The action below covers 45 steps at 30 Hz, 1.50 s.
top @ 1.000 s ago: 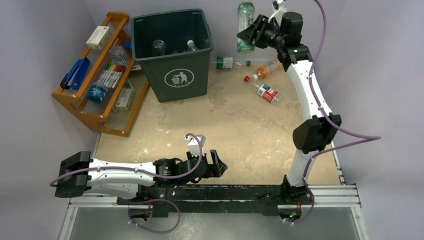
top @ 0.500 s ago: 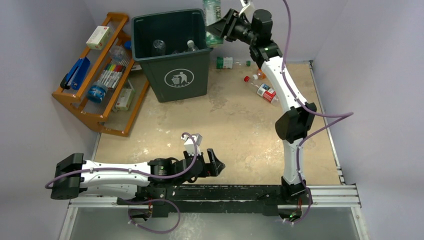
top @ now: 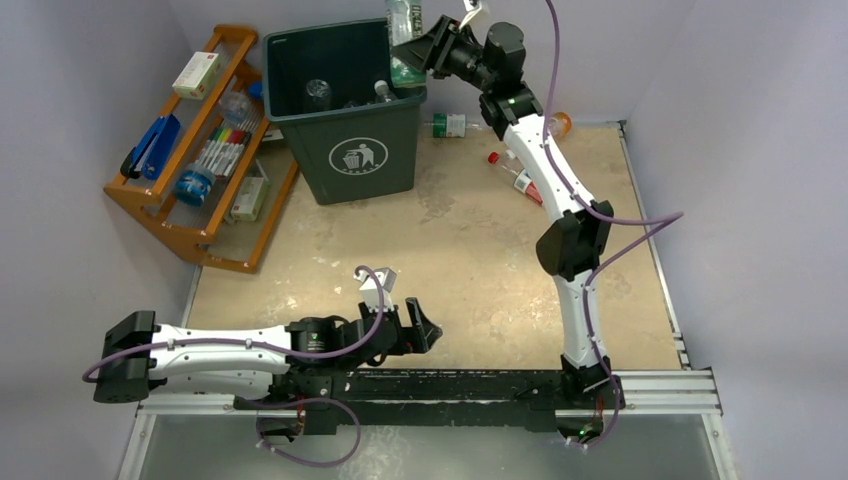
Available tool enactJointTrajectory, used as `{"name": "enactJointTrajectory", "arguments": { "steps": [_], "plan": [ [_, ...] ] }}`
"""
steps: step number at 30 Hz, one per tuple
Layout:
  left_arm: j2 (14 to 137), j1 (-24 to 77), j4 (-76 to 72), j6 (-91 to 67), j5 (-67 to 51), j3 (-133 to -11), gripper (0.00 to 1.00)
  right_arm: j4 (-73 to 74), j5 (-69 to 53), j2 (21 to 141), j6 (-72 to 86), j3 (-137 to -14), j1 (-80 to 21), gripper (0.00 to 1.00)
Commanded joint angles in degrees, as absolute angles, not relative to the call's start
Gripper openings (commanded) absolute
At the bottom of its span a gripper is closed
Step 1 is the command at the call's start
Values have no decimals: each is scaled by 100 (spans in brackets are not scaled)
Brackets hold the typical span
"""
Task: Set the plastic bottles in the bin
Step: Place the plastic bottle in the trash bin.
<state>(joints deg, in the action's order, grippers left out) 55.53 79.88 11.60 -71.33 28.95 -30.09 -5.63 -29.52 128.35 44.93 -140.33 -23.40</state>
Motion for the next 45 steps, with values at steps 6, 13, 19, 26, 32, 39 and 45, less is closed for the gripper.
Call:
{"name": "enactJointTrajectory", "arguments": {
  "steps": [6,13,19,26,32,39,45],
  "plan": [
    [5389,7963,1197,-7075,2903,-3051,91,-1088,-2869,12982,4533,-14585,-2372,66],
    [5099,7963,1583,-7101,2946,-3124,91,-1080,-2743,13076,4507,-14736,-2382,86],
    [4883,7963,1976,-7115,3094,-3253,91,-878,-2742,12974,4350,-14784,-2362,89],
    [5234,7935,2098,-7085,3222,-3551,91,-62,-2695,11891,3535,-13695,-2019,89],
    [5692,7679,1807,-6988,3196,-3756,94,136,-2658,10406,3340,-11436,-1058,89],
    [6590,6854,976,-6569,2510,-4032,96,1284,-2116,9906,2462,-10333,-150,89],
    [7339,6309,645,-6185,1937,-4590,96,1552,-1741,10166,2147,-9526,288,89]
  ]
}}
